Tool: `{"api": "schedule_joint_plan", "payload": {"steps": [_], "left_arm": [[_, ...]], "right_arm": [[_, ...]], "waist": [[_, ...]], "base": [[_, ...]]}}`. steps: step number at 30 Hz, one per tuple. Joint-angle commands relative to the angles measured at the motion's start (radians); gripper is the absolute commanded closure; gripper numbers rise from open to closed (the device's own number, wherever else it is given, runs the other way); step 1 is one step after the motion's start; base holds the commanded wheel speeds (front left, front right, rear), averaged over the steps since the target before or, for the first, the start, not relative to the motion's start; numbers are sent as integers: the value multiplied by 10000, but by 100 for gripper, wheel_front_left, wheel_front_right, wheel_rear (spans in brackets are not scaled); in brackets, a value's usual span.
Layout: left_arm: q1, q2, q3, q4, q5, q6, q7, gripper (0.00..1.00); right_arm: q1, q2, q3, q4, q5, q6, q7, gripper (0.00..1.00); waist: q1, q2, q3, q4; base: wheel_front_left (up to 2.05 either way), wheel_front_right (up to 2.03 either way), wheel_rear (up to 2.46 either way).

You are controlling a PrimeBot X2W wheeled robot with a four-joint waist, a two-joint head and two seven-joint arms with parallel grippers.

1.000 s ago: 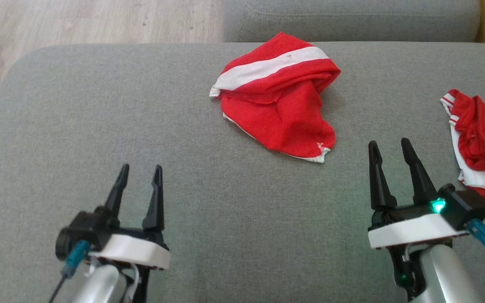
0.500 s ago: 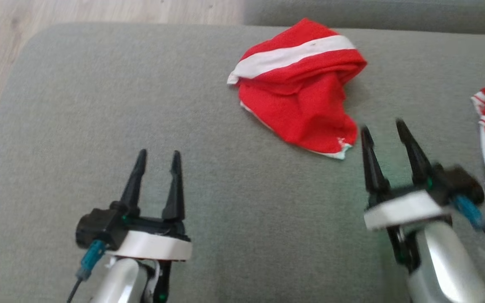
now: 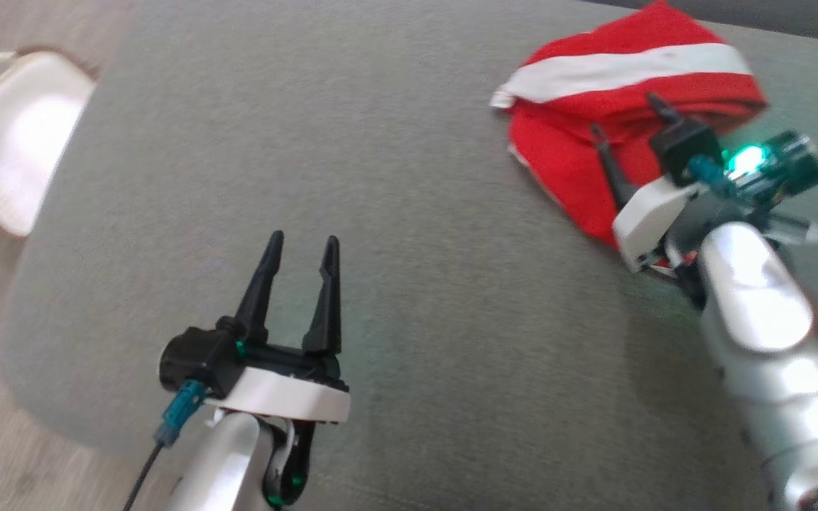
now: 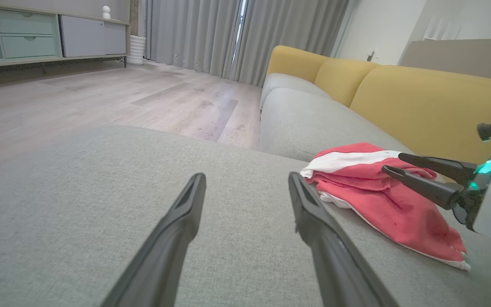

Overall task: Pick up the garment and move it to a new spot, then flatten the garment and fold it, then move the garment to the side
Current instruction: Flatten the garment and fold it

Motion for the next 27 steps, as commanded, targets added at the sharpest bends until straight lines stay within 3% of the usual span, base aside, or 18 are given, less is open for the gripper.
{"api": "schedule_joint_plan", "payload": {"steps": [1, 11, 13, 21, 25, 27], "left_arm": [[-339, 25, 217, -224, 19, -45, -94, 0], [-251, 11, -360, -390, -797, 264, -95, 0], [-209, 10, -398, -409, -841, 302, -95, 0], [-186, 10, -400, -385, -863, 320, -95, 0], [-185, 9, -372, -325, -722, 298, -95, 0], [-173, 9, -345, -280, -654, 267, -95, 0]], "right_arm": [[-566, -44, 155, 88, -328, -9, 33, 0], [-1967, -970, 47, 2680, -2552, -9, 173, 0], [-2060, -899, -280, 2854, -2659, -9, 3, 100], [-2313, 170, -1087, 3065, -2563, -9, -1527, 100], [-2649, 770, -918, 3046, -1610, -9, -2177, 100], [-2838, 869, -315, 2809, -696, -9, -2313, 100]], "waist": [[-2, 0, 256, 579], [-2, 0, 462, 1604], [-2, 0, 443, 1642], [-2, 0, 127, 1223], [-2, 0, -124, 891], [-2, 0, -280, 748]], "base": [[0, 0, 0], [0, 0, 0], [0, 0, 0], [0, 0, 0], [0, 0, 0], [0, 0, 0]]}}
